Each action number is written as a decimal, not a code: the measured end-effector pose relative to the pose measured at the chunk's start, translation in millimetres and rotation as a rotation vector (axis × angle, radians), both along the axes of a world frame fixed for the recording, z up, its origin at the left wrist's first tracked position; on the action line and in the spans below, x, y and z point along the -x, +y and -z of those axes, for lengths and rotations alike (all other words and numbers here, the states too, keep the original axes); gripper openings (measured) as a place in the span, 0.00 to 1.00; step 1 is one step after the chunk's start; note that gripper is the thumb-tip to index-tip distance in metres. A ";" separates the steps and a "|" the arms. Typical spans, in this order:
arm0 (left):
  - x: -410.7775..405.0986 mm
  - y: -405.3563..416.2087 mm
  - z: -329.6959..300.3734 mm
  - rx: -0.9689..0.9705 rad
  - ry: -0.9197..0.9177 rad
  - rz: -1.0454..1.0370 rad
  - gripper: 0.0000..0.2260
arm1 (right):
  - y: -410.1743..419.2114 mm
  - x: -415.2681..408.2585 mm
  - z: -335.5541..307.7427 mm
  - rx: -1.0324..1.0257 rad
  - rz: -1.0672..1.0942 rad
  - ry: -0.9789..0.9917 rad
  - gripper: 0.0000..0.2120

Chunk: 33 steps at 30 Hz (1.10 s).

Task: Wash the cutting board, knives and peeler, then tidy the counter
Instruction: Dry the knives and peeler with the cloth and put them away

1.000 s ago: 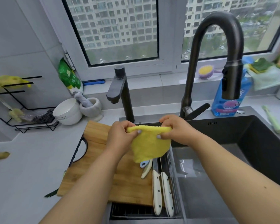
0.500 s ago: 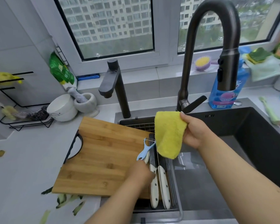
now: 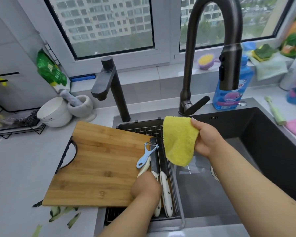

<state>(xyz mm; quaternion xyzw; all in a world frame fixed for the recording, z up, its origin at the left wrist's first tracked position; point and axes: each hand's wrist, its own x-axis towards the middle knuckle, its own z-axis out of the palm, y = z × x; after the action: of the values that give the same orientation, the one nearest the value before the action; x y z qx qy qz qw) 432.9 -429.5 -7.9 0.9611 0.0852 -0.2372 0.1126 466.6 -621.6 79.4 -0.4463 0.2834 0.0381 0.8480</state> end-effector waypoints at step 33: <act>-23.7 42.3 -26.0 0.830 0.205 -0.432 0.09 | 3.4 0.6 -5.8 -0.027 0.015 0.009 0.15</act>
<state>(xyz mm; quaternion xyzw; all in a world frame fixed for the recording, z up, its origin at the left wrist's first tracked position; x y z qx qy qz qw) 456.6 -387.2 18.1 0.7670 0.1917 -0.3162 0.5244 466.0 -618.2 85.2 -0.4325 0.2903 0.0374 0.8528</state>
